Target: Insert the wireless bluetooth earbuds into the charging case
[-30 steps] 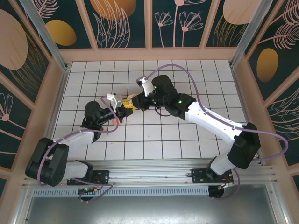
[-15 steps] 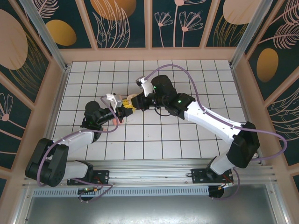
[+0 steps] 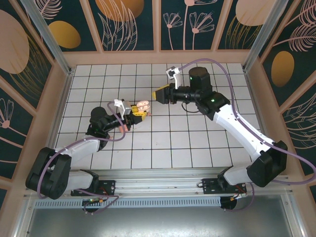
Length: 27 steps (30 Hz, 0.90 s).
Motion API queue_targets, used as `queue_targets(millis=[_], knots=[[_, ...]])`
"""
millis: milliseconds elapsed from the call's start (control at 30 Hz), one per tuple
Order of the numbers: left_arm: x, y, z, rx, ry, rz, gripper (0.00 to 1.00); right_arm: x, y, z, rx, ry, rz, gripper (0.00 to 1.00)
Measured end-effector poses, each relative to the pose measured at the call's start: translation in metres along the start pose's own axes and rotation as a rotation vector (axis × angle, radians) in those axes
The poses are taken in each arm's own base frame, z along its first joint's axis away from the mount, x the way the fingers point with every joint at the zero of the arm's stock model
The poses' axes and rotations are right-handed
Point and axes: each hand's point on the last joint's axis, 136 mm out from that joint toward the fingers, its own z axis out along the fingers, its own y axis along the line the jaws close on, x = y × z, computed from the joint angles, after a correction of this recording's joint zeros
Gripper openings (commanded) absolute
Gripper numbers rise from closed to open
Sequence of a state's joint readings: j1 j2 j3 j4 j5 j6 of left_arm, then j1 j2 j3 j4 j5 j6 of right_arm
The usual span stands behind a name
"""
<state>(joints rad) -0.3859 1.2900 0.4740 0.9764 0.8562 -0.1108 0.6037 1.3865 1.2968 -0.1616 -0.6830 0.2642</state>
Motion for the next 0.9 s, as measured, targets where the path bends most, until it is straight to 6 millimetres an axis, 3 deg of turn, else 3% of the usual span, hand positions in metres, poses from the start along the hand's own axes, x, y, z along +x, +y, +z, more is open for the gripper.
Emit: queue_targets(millis=[367, 667, 900], knots=[[-0.004, -0.002, 0.003, 0.011, -0.007, 0.003, 0.04, 0.035, -0.02, 0.039, -0.104, 0.152, 0.102, 0.61], [-0.005, -0.002, 0.003, 0.01, -0.007, 0.003, 0.04, 0.039, -0.004, 0.047, -0.19, 0.184, 0.097, 0.58], [-0.004, -0.003, 0.002, 0.008, 0.001, 0.002, 0.04, 0.03, 0.01, 0.041, -0.241, 0.147, 0.05, 0.54]])
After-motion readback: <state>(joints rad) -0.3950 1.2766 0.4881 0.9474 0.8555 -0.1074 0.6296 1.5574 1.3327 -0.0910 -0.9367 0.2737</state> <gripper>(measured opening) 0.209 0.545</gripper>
